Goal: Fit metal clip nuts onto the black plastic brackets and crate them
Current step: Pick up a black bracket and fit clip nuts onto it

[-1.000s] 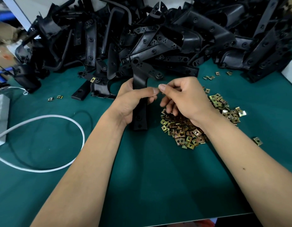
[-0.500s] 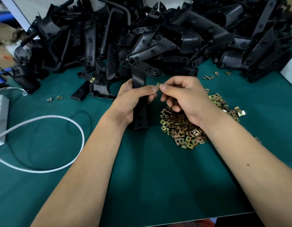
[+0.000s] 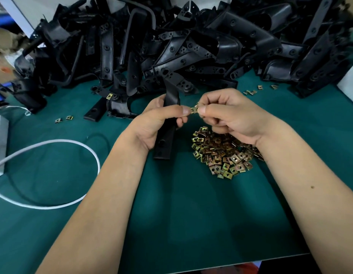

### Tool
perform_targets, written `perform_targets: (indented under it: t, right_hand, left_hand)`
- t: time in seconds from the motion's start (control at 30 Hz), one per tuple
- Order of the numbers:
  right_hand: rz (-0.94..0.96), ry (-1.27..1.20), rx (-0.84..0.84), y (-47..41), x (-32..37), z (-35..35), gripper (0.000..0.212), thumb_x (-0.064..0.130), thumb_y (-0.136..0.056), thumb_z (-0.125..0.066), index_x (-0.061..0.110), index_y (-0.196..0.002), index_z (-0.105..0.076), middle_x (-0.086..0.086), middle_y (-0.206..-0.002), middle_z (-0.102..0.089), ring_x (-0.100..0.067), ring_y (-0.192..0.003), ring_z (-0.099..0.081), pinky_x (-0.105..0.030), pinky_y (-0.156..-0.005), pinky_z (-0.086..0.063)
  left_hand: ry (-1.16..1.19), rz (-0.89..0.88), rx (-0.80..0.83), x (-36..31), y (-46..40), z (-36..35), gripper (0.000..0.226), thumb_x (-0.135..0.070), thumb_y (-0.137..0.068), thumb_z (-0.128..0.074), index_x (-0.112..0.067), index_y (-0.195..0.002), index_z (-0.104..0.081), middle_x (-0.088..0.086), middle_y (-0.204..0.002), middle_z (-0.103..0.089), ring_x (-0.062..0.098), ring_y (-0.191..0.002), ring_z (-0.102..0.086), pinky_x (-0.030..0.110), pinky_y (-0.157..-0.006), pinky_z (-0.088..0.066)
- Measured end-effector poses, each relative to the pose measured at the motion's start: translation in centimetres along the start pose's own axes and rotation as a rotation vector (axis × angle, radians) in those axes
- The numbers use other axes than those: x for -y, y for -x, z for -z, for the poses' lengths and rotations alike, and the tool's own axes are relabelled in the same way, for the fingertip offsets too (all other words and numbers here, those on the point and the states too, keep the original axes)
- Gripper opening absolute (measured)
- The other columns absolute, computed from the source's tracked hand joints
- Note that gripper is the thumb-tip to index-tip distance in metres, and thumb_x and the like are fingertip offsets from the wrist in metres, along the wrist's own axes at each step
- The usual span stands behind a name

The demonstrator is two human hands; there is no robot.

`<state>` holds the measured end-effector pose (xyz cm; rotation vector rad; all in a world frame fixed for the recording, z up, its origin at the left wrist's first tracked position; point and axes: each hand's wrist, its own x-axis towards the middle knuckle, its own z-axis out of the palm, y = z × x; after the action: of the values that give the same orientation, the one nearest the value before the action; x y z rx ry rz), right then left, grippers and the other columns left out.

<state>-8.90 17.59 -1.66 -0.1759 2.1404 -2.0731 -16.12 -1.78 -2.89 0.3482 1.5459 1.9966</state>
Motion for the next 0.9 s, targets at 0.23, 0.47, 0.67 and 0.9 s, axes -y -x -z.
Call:
perform_targets:
  t: [0.23, 0.47, 0.67, 0.9]
  right_hand:
    - [0.012, 0.031, -0.166, -0.6, -0.6, -0.6, 0.02, 0.004, -0.098, -0.052, 0.003, -0.079, -0.055, -0.002, -0.06, -0.035, -0.019, -0.057, -0.016, -0.031, -0.048, -0.011]
    - [-0.048, -0.071, -0.184, -0.9, -0.8, -1.4, 0.026, 0.011, -0.103, -0.049, 0.011, -0.079, -0.06, 0.002, -0.056, -0.039, -0.012, -0.05, -0.018, -0.021, -0.04, -0.013]
    - [-0.167, -0.232, 0.019, -0.5, -0.4, -0.4, 0.028, 0.009, -0.1, -0.038, 0.007, -0.073, -0.045, 0.004, -0.053, -0.031, -0.007, -0.046, -0.017, -0.017, -0.037, -0.012]
    - [-0.105, -0.346, -0.162, -0.3, -0.3, 2.4, 0.026, 0.009, -0.094, -0.039, 0.019, -0.07, -0.04, 0.002, -0.058, -0.043, -0.007, -0.048, -0.027, -0.016, -0.033, -0.02]
  left_hand:
    - [-0.036, -0.064, -0.024, 0.3, -0.2, -0.3, 0.034, 0.001, -0.072, -0.085, -0.009, -0.096, -0.063, 0.001, -0.077, -0.07, 0.008, -0.063, -0.062, 0.017, -0.055, -0.051]
    - [-0.206, -0.37, -0.107, 1.2, -0.6, -1.1, 0.039, -0.001, -0.071, -0.087, -0.009, -0.101, -0.063, 0.006, -0.085, -0.076, 0.016, -0.072, -0.069, 0.023, -0.057, -0.053]
    - [-0.291, -0.386, 0.088, 0.7, -0.4, -0.4, 0.035, 0.001, -0.078, -0.085, -0.024, -0.093, -0.066, -0.001, -0.077, -0.073, 0.017, -0.065, -0.07, 0.022, -0.053, -0.052]
    - [-0.198, -0.27, -0.067, -0.1, -0.1, 2.1, 0.033, -0.013, -0.075, -0.085, -0.015, -0.091, -0.056, 0.005, -0.075, -0.073, 0.012, -0.056, -0.063, 0.018, -0.046, -0.044]
